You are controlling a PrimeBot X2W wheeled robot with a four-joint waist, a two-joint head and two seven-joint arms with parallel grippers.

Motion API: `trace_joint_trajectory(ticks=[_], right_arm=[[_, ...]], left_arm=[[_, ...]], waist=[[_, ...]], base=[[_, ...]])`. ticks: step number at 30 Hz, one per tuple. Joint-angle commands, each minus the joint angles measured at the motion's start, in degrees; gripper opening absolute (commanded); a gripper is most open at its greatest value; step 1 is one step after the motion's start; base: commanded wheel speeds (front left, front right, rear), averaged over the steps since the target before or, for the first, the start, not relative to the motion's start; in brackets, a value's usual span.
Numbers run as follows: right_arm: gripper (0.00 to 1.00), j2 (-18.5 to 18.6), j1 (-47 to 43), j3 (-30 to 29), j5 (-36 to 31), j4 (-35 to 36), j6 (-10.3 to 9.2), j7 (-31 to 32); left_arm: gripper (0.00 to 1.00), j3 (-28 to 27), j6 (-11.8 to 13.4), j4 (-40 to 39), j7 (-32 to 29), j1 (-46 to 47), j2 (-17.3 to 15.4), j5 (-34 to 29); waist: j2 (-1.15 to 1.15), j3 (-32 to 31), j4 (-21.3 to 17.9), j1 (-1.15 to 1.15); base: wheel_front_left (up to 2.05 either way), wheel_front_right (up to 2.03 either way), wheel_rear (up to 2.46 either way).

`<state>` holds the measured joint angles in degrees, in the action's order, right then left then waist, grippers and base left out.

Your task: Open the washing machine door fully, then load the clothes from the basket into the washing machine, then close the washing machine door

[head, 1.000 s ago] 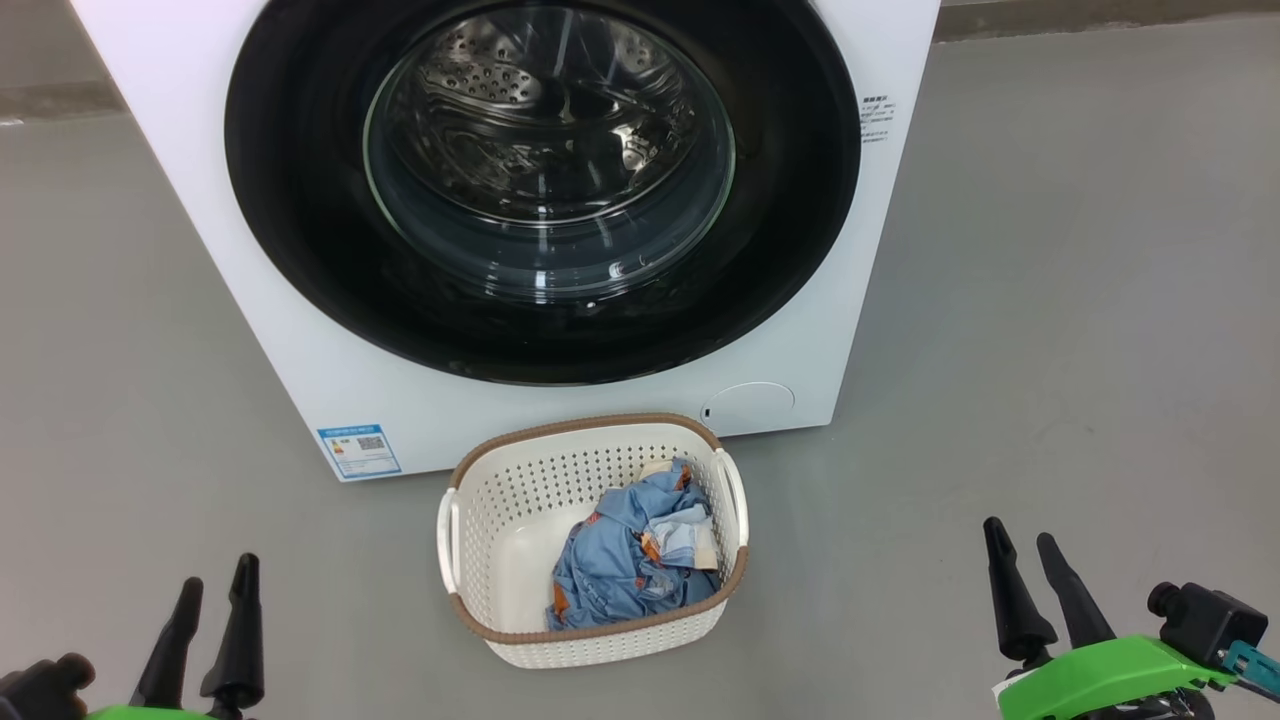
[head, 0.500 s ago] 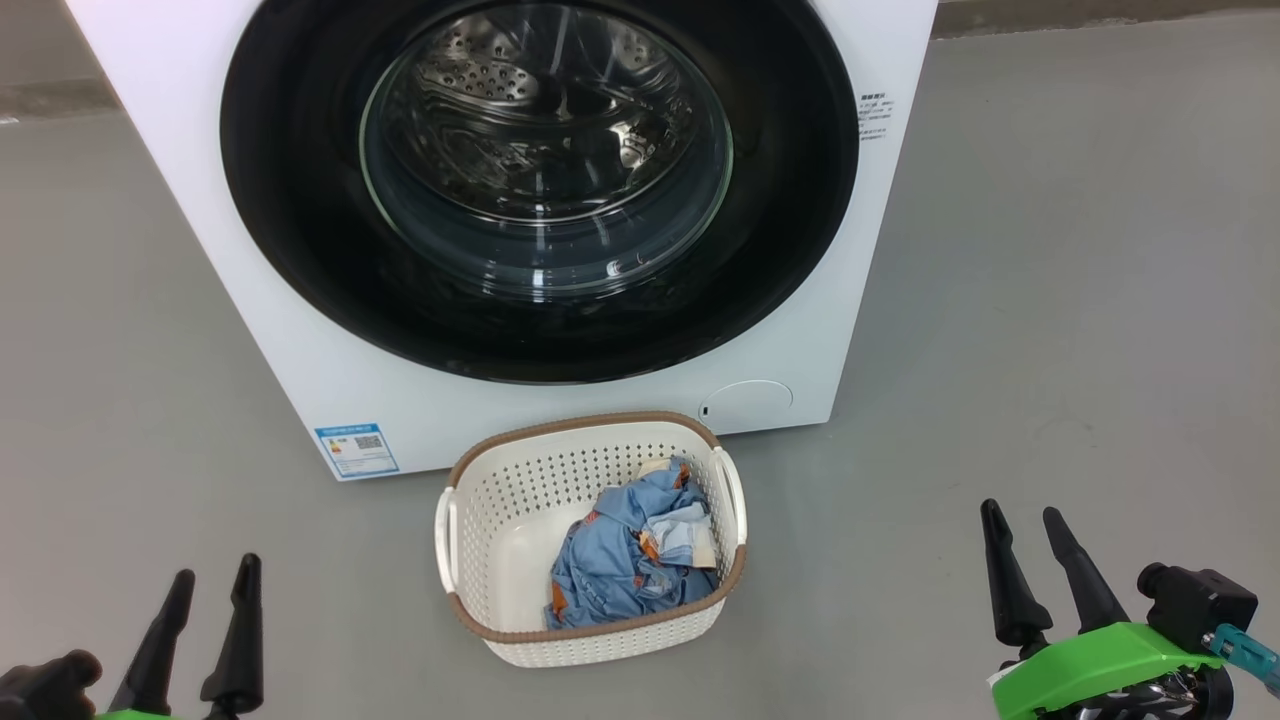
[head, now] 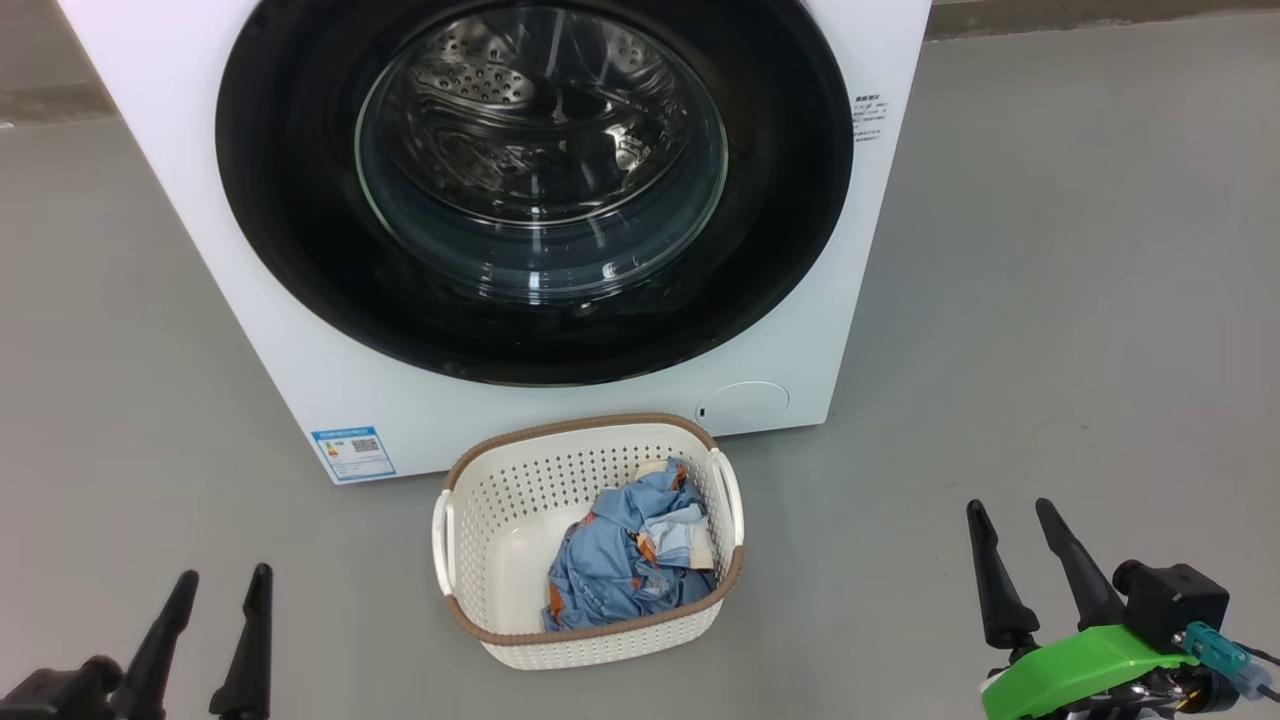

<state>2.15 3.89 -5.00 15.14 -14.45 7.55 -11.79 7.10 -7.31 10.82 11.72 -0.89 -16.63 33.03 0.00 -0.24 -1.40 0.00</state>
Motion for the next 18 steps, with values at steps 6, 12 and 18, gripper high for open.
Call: trace_joint_trajectory(ticks=[6,12,18], right_arm=[[1.00,0.65,2.95,1.36,-5.54,1.87,-0.06,-1.82],[1.00,0.70,3.16,1.36,-8.69,1.82,-0.06,-2.66],[1.00,0.73,3.38,0.57,-10.12,1.48,-0.06,-3.20]], left_arm=[[1.00,-1.91,-0.13,-1.62,1.87,1.27,-2.76,-5.65],[1.00,-2.21,-0.16,-1.61,2.73,1.08,-3.08,-8.80],[1.00,-3.04,-0.18,-1.22,3.28,1.05,-3.02,-10.83]], waist=[[0.00,0.02,0.03,0.00],[0.00,0.01,-0.03,0.00],[0.00,0.12,-0.08,0.00]], base=[[0.00,0.00,0.00],[0.00,0.00,0.00],[0.00,0.00,0.00]])
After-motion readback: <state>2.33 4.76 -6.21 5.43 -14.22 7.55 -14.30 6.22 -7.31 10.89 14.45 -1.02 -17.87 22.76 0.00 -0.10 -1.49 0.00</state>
